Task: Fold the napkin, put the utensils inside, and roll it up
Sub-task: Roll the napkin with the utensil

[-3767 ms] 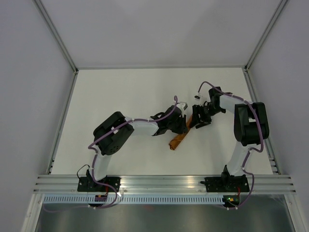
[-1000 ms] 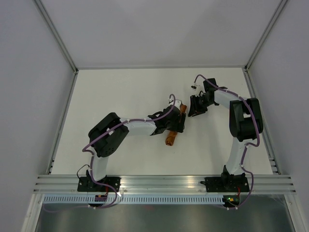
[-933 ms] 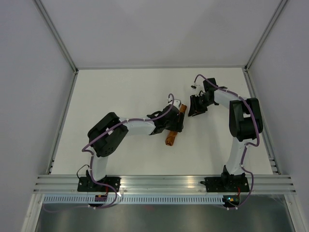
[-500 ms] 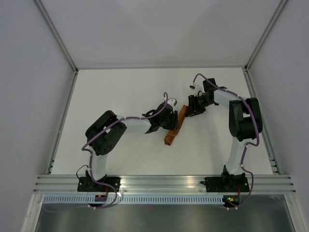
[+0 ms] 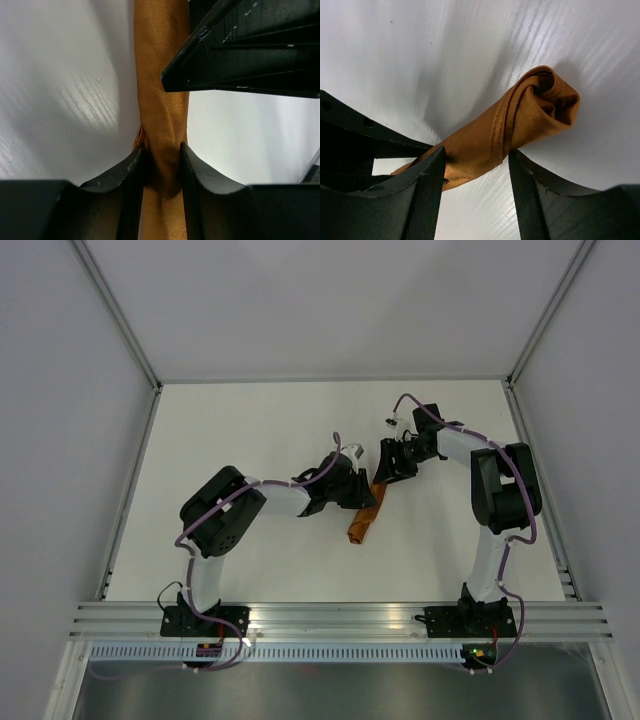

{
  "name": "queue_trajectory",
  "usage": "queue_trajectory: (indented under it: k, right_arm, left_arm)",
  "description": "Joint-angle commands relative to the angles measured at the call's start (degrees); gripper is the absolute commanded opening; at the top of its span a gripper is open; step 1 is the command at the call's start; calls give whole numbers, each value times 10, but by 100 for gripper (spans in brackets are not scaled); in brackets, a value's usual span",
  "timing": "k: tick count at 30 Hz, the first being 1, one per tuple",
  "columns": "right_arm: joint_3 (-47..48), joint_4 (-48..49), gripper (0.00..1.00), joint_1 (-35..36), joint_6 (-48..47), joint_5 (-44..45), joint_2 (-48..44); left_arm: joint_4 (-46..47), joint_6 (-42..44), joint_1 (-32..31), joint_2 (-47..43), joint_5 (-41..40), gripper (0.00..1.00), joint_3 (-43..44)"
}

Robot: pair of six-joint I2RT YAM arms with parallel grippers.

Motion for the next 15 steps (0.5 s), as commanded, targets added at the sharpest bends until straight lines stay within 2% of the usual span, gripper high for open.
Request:
queue_trajectory:
  k: [1,4,10,15]
  right_arm:
    - [-7,4,59,1,23,33,-16]
    - [-8,-3,61,1,20,60,-22]
    - [-34,18,62,2,46,34,-14]
    - [-39,33,58,3,50,53,-2]
  left_arm:
    - [-48,-45,-4,41,25,38,-26]
    - [-40,-59,-4,46,25,38,-31]
    - [-10,-92,-4,55,38,37,-36]
    - [12,-116,-4,60,51,36,-40]
